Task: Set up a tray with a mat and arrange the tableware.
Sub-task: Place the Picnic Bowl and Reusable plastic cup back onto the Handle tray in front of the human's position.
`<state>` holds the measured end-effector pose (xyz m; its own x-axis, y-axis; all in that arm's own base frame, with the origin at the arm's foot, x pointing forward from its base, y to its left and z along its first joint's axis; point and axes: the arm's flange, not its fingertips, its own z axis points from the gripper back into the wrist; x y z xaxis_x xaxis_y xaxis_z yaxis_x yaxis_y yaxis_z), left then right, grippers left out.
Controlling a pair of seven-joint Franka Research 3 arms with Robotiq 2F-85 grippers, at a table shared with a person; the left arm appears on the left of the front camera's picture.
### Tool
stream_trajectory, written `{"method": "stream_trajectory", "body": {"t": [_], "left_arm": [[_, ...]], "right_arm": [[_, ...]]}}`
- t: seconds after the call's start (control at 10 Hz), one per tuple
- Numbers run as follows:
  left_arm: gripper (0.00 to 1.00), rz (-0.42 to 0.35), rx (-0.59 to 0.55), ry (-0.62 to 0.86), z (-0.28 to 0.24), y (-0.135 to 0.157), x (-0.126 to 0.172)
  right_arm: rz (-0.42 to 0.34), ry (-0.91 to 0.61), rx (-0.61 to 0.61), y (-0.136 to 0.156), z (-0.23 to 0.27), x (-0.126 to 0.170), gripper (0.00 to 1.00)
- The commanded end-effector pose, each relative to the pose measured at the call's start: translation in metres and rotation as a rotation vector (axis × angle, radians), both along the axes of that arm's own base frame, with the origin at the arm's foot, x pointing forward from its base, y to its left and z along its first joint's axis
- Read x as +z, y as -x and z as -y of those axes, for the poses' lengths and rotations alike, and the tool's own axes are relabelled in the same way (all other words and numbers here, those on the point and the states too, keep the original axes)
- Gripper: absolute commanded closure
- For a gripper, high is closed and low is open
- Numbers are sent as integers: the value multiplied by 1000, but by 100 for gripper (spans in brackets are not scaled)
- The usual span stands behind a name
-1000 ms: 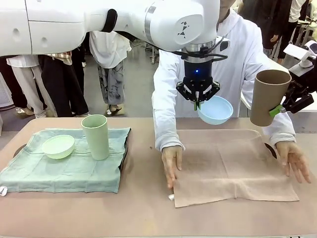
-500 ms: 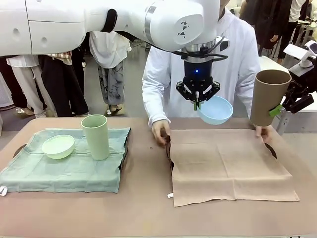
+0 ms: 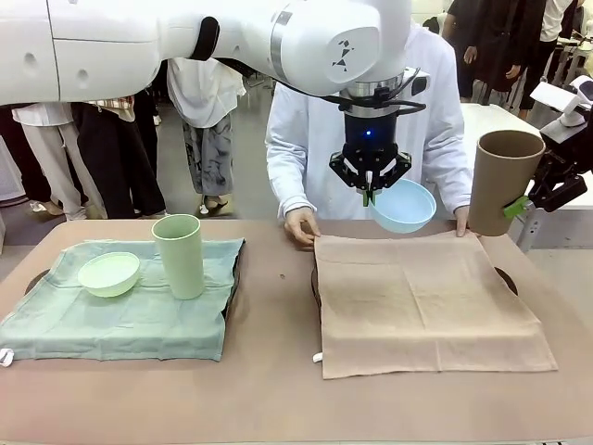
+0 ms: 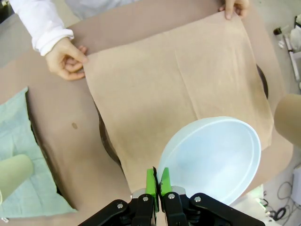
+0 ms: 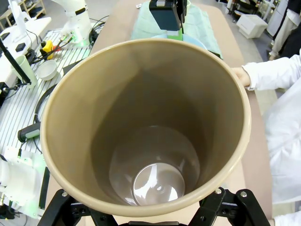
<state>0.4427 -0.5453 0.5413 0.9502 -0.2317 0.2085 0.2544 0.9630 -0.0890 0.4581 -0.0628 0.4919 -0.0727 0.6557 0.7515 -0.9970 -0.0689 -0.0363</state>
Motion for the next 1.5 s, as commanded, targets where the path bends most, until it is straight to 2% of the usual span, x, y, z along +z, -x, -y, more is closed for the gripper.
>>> {"method": "stream_trajectory", "body": {"t": [0.0, 0.8, 0.9, 1.1, 1.3, 1.4], "left_arm": [[100, 1, -18, 15, 2, -5, 5], [100, 1, -18, 15, 2, -5, 5], [96, 0, 0, 0, 0, 0, 0], [96, -1, 10, 54, -16, -21, -34], [96, 16, 19, 46, -19, -31, -66], [96, -1, 28, 47, -21, -34, -83]], "right_arm": [[2, 9, 8, -4, 0, 1, 100], [2, 9, 8, -4, 0, 1, 100], [0, 0, 0, 0, 0, 0, 17], [-15, -82, 47, -17, 8, -39, 17], [-48, -123, 47, -28, 6, -73, 17], [-52, -132, 57, -30, 3, -91, 17]]}}
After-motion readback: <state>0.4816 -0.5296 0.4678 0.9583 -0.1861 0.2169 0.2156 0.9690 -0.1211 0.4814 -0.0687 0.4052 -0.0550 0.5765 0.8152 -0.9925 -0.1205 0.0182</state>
